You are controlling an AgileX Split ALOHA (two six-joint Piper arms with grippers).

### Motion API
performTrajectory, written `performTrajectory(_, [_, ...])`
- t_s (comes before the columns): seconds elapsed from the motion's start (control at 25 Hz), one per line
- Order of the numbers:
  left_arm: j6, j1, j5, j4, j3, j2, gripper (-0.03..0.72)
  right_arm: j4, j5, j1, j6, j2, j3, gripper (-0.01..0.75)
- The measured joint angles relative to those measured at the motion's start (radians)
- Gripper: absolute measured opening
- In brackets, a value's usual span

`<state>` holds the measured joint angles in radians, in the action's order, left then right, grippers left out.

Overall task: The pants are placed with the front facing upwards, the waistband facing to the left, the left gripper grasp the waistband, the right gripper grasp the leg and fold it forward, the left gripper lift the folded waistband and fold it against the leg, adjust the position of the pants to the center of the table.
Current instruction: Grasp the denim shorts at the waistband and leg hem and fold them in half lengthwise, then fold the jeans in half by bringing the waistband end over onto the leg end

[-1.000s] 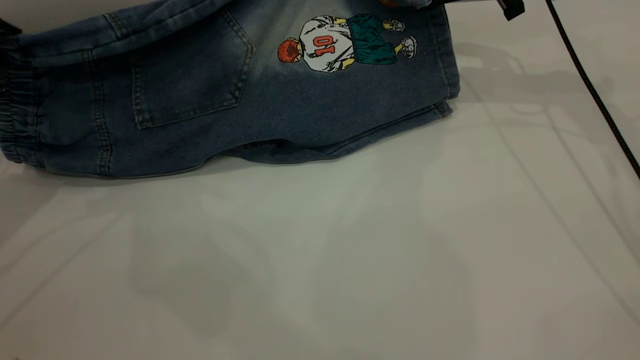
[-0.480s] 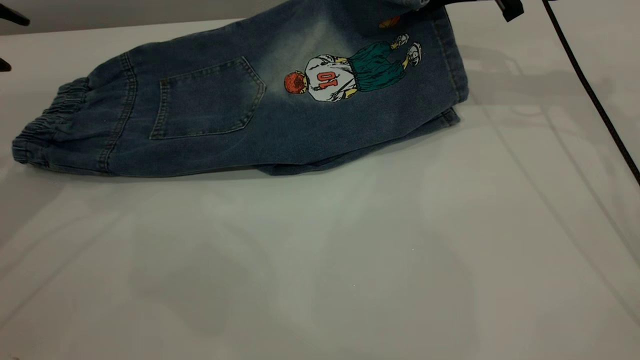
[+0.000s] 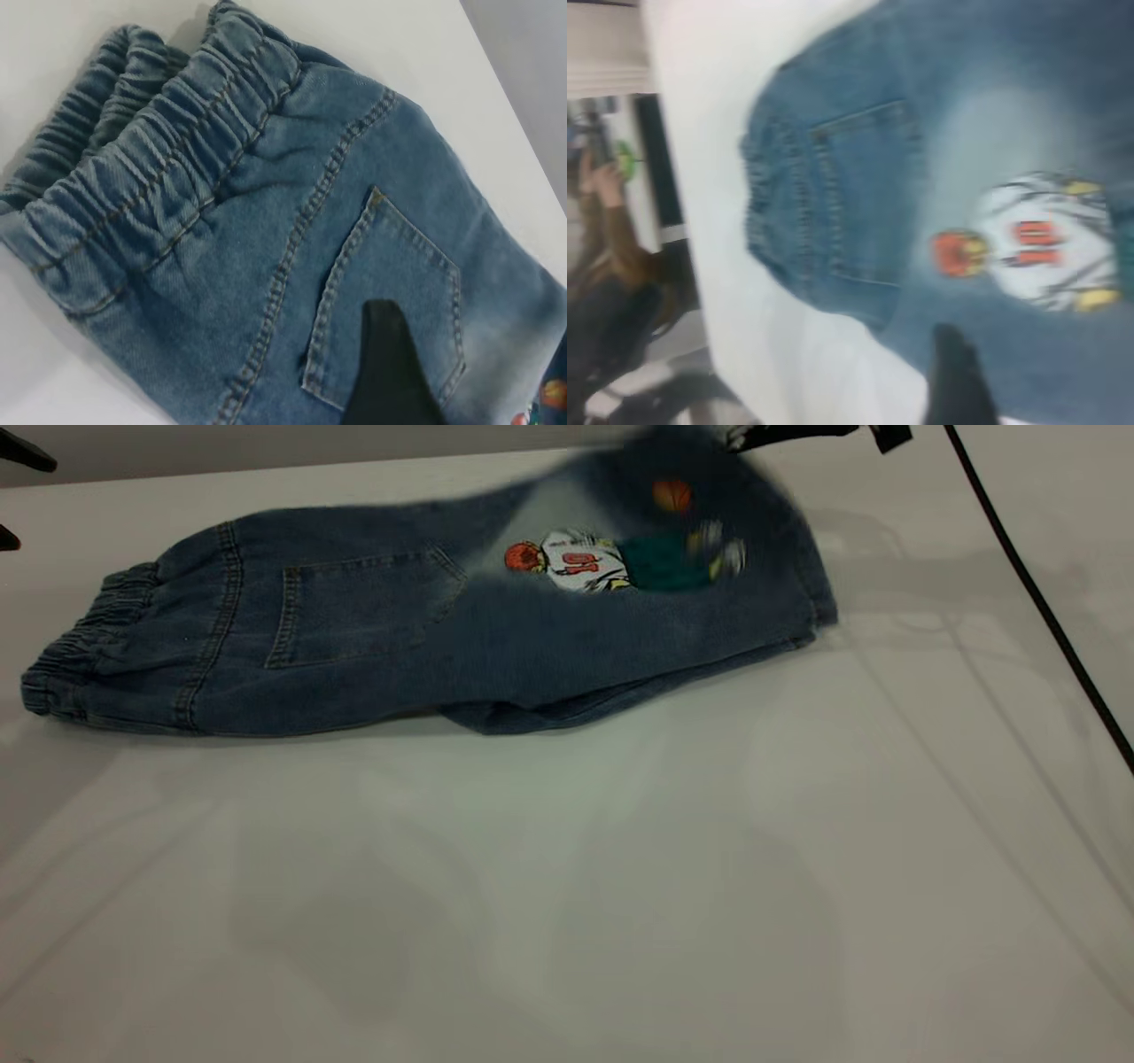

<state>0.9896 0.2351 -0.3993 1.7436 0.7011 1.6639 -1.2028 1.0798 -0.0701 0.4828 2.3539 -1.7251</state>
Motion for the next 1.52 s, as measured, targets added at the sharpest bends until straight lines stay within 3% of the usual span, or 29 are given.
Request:
performTrajectory(0.16, [-0.001,0.0,-0.027,-0.01,0.0,0.0,0.424,-0.124,0.057,0.0,0.112,0.0,0.0,0.491])
performTrajectory(0.28, [-0.004,0.0,-0.028,-0.054,0.0,0.0,0.424,-0.213,0.105,-0.001,0.187,0.0,-0.01,0.528])
performTrajectory(0.6, [-0.006,0.012,-0.04,-0.09,0.0,-0.002,0.425,-0.227,0.144,0.001,0.209,-0.001,-0.149,0.54])
performTrajectory(0.96, [-0.116,0.16,-0.158,-0.271,-0.001,-0.002,0.425,-0.182,0.146,-0.001,0.12,-0.001,-0.355,0.54])
performTrajectory(1.08, [-0.121,0.193,-0.222,-0.35,-0.001,-0.001,0.425,-0.183,0.144,-0.027,0.103,-0.002,-0.361,0.54])
performTrajectory(1.24, [-0.143,0.194,-0.225,-0.424,-0.001,0.007,0.425,-0.18,0.143,-0.076,0.102,-0.001,-0.361,0.54])
performTrajectory(1.52, [-0.16,0.194,-0.225,-0.438,0.0,0.108,0.425,-0.173,0.142,-0.184,0.102,-0.001,-0.361,0.54])
